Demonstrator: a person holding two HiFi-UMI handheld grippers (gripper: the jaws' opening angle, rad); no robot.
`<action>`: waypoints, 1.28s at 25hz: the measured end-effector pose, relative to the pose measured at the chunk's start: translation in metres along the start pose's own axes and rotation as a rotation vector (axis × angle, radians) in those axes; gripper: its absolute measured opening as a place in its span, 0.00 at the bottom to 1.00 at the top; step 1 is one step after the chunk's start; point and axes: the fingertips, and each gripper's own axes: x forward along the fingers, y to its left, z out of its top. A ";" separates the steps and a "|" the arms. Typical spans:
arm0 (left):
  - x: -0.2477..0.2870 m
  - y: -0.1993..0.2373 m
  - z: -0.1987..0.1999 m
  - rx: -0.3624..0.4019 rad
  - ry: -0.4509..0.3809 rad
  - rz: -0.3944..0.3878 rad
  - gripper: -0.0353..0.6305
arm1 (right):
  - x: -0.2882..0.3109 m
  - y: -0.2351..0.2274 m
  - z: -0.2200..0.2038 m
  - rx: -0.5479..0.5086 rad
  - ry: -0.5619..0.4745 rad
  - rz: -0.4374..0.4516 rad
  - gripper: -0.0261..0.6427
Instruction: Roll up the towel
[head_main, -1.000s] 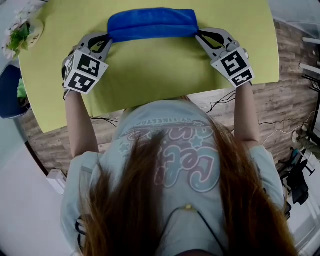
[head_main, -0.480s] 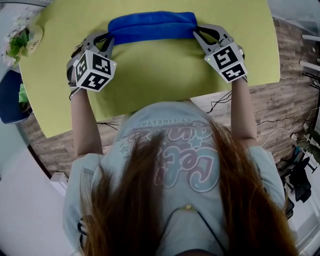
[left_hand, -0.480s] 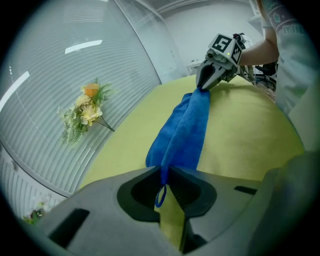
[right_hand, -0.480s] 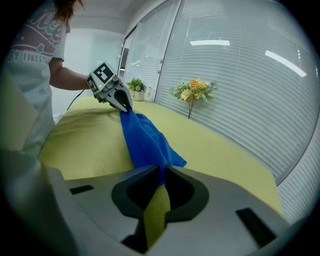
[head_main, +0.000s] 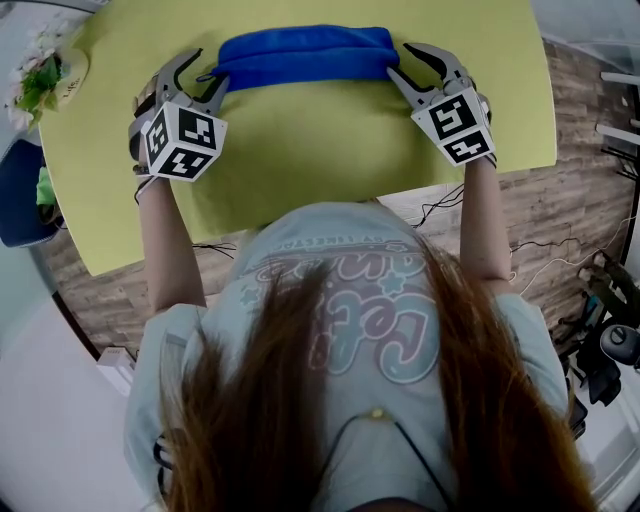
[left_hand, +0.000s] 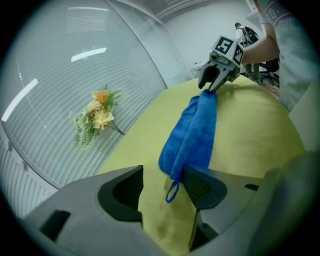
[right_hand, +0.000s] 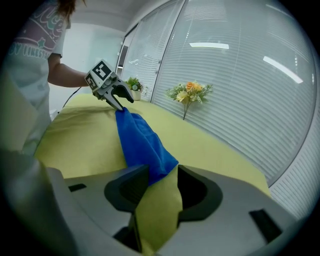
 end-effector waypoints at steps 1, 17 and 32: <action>-0.002 0.002 0.000 -0.008 -0.004 0.006 0.39 | -0.002 -0.002 0.001 0.006 -0.009 -0.010 0.30; -0.040 0.000 -0.001 -0.050 -0.102 0.090 0.40 | -0.033 0.019 0.016 -0.127 -0.120 -0.058 0.30; -0.013 -0.043 -0.006 0.157 -0.025 -0.004 0.35 | 0.001 0.046 0.007 -0.376 -0.005 -0.011 0.28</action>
